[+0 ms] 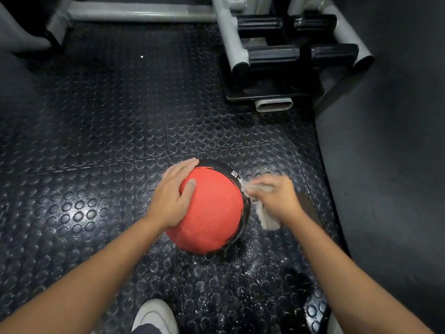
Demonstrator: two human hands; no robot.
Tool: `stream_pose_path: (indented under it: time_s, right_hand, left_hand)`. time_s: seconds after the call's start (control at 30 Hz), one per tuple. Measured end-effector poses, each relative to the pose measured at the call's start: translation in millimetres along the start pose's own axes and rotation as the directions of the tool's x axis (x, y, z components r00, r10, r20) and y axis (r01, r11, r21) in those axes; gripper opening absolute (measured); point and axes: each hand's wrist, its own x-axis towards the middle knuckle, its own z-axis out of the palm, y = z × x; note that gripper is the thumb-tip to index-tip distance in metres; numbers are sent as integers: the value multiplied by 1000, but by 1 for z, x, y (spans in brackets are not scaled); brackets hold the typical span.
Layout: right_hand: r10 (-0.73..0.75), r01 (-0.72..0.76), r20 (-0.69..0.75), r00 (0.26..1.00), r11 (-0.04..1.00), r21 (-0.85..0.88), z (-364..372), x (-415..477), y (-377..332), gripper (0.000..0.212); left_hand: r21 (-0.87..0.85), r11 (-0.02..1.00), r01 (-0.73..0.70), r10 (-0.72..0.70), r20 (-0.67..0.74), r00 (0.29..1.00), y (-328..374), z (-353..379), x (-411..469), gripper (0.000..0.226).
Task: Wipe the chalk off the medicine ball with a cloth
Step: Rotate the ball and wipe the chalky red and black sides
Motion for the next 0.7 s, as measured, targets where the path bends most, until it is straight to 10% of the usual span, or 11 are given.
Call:
stream_pose_path:
  time_s: [0.7]
  right_hand:
    - [40, -16, -103, 994, 976, 215, 17, 14, -2, 18]
  left_hand:
    - [24, 1000, 15, -16, 18, 1000, 1, 3, 4, 67]
